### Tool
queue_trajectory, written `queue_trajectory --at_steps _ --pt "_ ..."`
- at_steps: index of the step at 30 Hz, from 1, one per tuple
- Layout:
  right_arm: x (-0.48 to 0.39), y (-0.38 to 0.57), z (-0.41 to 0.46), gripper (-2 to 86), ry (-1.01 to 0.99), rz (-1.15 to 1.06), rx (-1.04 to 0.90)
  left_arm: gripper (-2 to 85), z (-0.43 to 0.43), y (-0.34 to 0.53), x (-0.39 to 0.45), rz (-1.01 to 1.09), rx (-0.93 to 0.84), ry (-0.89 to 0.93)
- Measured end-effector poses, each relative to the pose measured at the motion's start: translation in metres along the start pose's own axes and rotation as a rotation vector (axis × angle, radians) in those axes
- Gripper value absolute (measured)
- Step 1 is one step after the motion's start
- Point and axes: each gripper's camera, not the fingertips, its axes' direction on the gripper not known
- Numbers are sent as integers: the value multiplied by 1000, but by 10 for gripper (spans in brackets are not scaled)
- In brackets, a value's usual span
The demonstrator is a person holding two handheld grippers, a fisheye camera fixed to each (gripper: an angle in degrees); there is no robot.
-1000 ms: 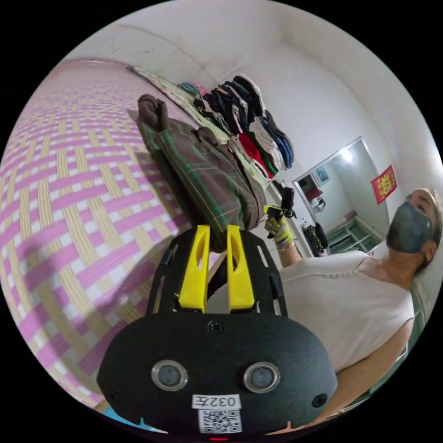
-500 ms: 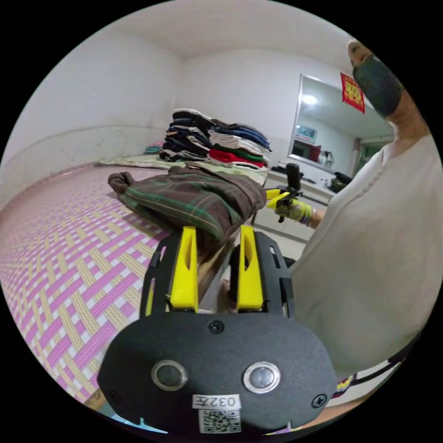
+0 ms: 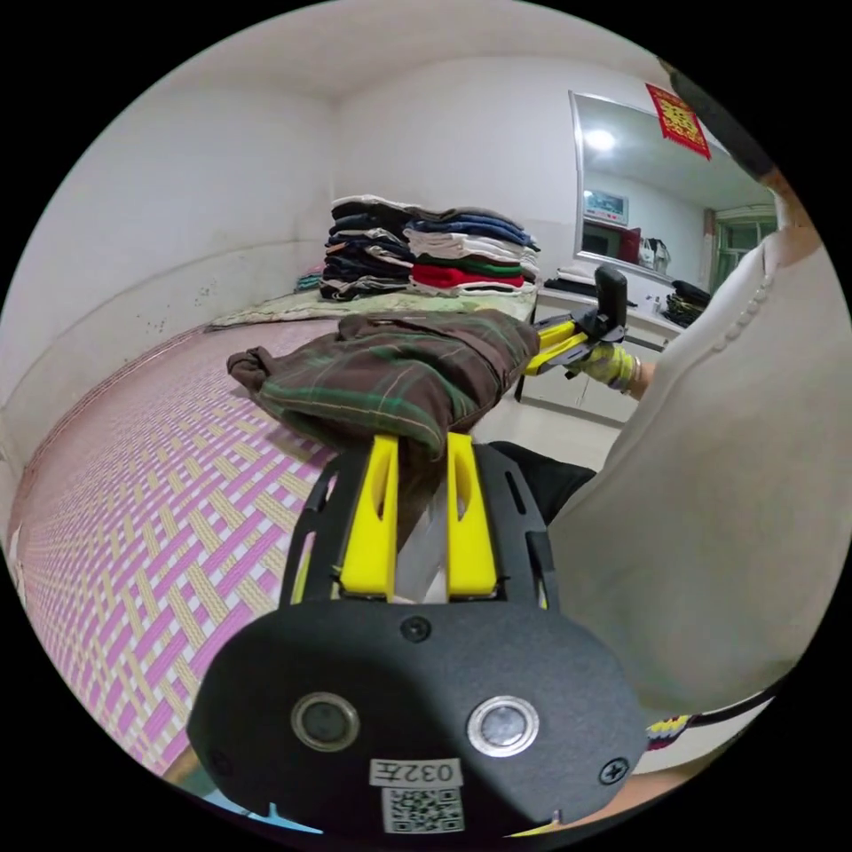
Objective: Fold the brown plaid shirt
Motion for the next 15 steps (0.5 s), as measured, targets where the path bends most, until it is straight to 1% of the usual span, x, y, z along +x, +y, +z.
queue_trajectory --at_steps 2,4,6,7,9,13,15 --pt "4 -11 -27 64 -43 -4 -1 82 -20 -8 6 5 4 37" --pt "14 -21 -53 63 -139 14 13 80 -43 -16 5 -15 18 104" --pt "44 -37 -80 62 -332 91 4 76 -75 -31 -5 -55 59 208" --pt "53 -40 -84 63 -381 114 0 75 -81 -36 -10 -70 66 234" --pt "95 -54 -98 64 -535 193 11 59 -99 -62 -33 -129 64 338" --pt "171 -79 -96 65 -713 304 10 39 -106 -110 -91 -266 32 435" --pt "225 -100 -87 65 -798 360 14 33 -99 -140 -138 -367 19 493"
